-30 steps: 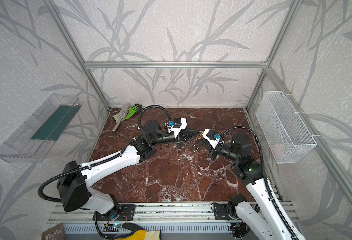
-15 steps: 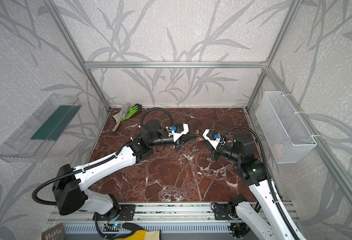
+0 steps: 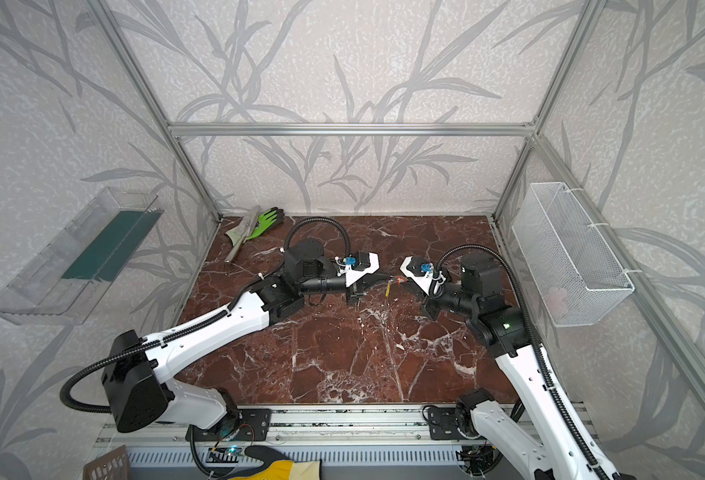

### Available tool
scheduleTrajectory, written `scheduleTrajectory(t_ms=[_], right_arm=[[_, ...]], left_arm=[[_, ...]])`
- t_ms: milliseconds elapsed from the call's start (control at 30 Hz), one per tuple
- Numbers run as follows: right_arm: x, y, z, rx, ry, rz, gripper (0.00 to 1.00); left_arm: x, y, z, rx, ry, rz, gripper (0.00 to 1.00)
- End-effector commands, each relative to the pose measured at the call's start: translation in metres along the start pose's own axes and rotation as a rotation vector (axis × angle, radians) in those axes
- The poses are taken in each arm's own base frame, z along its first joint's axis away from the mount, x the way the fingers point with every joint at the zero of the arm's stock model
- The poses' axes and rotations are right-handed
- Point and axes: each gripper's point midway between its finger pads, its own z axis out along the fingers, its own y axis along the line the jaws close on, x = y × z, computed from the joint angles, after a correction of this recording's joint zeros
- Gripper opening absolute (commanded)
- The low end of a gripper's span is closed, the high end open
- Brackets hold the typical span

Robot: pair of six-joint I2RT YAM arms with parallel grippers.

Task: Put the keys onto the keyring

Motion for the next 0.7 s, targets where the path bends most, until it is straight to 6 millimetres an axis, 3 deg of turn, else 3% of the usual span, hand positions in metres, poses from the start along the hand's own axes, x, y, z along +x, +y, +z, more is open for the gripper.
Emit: scheduleTrajectory(t_ms=[0,100,300,467,567,667], right_arm=[[0.010,0.001,0.001,-0.023,0.074,0.000,0.00],[0.027,0.004,0.016,-0.078,0.158,0.027,0.00],[0.059,0.020,0.067,-0.190,0.333,-0.002,0.00],[0.051,0.041,0.122,-0.321,0.369,-0.067,0.00],[0.035,0.048,0.140,-0.386,0.326,-0.044,0.00],[0.036,0.054,0.153,-0.410,0.308,-0.042,0.00]], left_arm=[[0.009,0.020,-0.010,-0.053,-0.027,-0.066,0.18],[0.023,0.037,-0.021,-0.122,-0.057,-0.140,0.33],[0.055,0.074,-0.067,-0.356,-0.065,-0.248,0.40],[0.081,0.098,-0.119,-0.589,0.005,-0.281,0.41],[0.091,0.104,-0.145,-0.706,0.046,-0.281,0.41],[0.098,0.105,-0.161,-0.770,0.078,-0.282,0.41]])
